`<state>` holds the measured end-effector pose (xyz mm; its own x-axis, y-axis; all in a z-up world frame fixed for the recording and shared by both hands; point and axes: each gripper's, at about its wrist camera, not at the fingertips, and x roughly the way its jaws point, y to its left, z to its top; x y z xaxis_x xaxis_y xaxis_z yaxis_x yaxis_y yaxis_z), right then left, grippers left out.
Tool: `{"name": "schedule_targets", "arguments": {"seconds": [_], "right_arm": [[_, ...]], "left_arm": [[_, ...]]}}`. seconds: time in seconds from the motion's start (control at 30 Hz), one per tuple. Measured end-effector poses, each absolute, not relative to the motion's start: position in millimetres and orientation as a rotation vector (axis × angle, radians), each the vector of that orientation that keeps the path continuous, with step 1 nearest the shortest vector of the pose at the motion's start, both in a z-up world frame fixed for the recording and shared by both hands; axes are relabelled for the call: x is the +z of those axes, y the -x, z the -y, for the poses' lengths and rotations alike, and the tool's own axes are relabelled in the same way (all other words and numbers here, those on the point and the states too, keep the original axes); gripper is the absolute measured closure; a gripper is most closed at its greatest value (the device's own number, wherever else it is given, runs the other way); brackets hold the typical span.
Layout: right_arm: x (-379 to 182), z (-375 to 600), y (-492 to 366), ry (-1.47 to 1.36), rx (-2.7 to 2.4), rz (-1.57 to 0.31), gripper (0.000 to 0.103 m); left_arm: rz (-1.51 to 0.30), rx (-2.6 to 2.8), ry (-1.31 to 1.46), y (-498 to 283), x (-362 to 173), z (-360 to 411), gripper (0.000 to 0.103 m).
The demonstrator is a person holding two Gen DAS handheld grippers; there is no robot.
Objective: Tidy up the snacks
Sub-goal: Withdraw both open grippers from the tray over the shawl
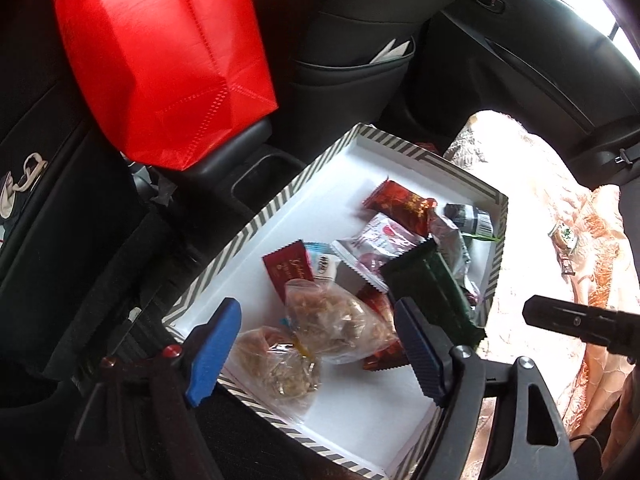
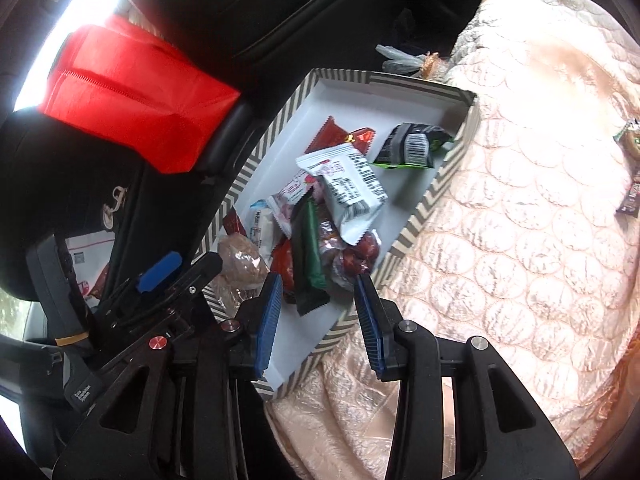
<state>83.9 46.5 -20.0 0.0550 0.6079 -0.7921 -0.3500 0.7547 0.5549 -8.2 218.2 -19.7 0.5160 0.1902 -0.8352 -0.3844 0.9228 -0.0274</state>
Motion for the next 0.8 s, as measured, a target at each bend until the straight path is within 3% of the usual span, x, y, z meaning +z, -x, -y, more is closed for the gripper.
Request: {"name": "schedule_targets", "arguments": {"seconds": [0.23,0.8], "right_arm": [[-19,-24,-88,-0.248,0.682,-1.316,0.066],[-17,89,-120,-0.275,0.395,-1.249,0.066]], "left_arm": [[-0.965,0.324,0.180,0,-13,-200,0.015],[-0.998,0.129,0.079,-57,-2,-115,0.013]]}}
